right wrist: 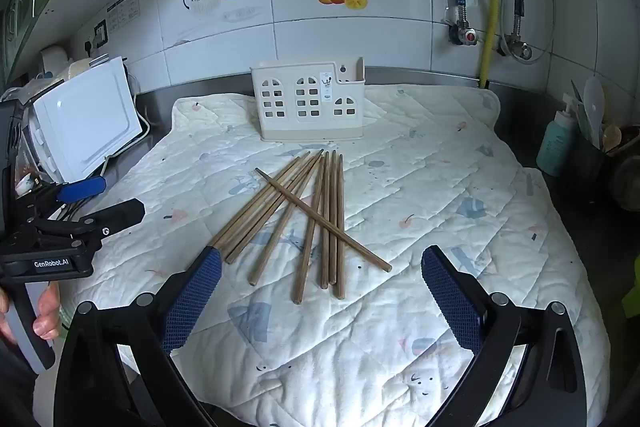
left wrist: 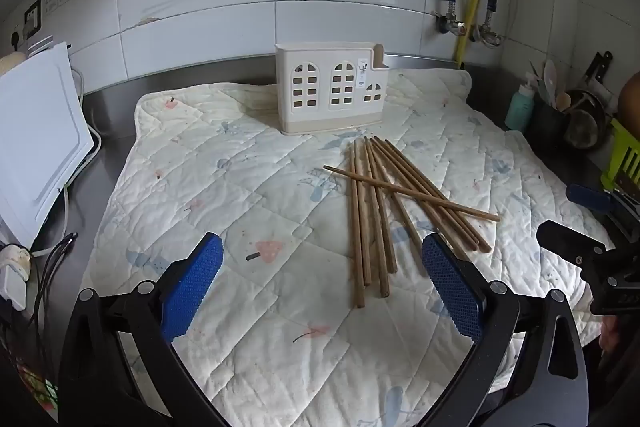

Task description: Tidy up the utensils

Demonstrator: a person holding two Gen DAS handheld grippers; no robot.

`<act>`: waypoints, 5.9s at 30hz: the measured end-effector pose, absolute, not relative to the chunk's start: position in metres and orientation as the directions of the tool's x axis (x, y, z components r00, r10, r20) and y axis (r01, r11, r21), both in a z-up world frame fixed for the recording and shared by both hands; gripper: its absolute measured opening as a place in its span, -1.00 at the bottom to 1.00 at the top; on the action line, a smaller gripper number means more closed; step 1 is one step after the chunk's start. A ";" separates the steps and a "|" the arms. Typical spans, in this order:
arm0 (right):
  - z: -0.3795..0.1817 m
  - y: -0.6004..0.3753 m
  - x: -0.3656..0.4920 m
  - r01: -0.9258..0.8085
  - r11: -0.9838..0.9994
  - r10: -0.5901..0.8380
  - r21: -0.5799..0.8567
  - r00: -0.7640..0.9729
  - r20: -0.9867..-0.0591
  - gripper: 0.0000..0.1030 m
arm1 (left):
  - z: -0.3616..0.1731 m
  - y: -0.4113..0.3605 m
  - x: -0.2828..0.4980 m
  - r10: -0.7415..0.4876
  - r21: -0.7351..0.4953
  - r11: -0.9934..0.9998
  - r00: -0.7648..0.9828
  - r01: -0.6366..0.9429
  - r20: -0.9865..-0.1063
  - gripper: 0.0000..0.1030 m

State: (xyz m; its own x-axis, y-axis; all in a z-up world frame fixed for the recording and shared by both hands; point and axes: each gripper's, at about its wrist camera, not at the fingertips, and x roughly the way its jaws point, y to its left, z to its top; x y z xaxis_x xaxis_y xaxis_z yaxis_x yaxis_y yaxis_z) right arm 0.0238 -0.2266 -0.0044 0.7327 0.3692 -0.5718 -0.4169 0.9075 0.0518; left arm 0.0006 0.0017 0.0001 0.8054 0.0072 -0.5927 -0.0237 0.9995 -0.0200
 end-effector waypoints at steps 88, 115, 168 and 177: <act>-0.034 -0.230 0.086 -0.548 0.836 0.439 0.027 0.638 -0.633 0.40 | -0.014 0.005 0.032 0.014 0.010 1.000 0.811 -0.009 -0.585 0.64; -0.069 -0.219 0.139 -0.703 0.712 0.473 -0.004 0.484 -0.737 -0.52 | -0.066 0.001 0.085 -0.242 -0.157 0.970 0.673 0.185 -0.699 0.07; -0.073 -0.221 0.147 -0.657 0.753 0.414 -0.035 0.515 -0.751 -0.87 | -0.081 -0.021 0.097 -0.137 -0.076 0.990 0.635 0.121 -0.761 -0.78; -0.039 -0.235 0.123 -0.616 0.787 0.451 -0.005 0.582 -0.677 -0.87 | -0.080 -0.011 0.090 -0.167 -0.129 0.986 0.633 0.106 -0.756 -0.87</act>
State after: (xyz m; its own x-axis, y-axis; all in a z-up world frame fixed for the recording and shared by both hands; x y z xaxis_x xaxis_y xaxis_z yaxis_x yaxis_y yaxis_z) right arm 0.1225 -0.2350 -0.0394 0.5818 0.4512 -0.6767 -0.6164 0.7874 -0.0049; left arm 0.0903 -0.0111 -0.0800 0.6328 -0.1668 -0.7561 0.1062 0.9860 -0.1287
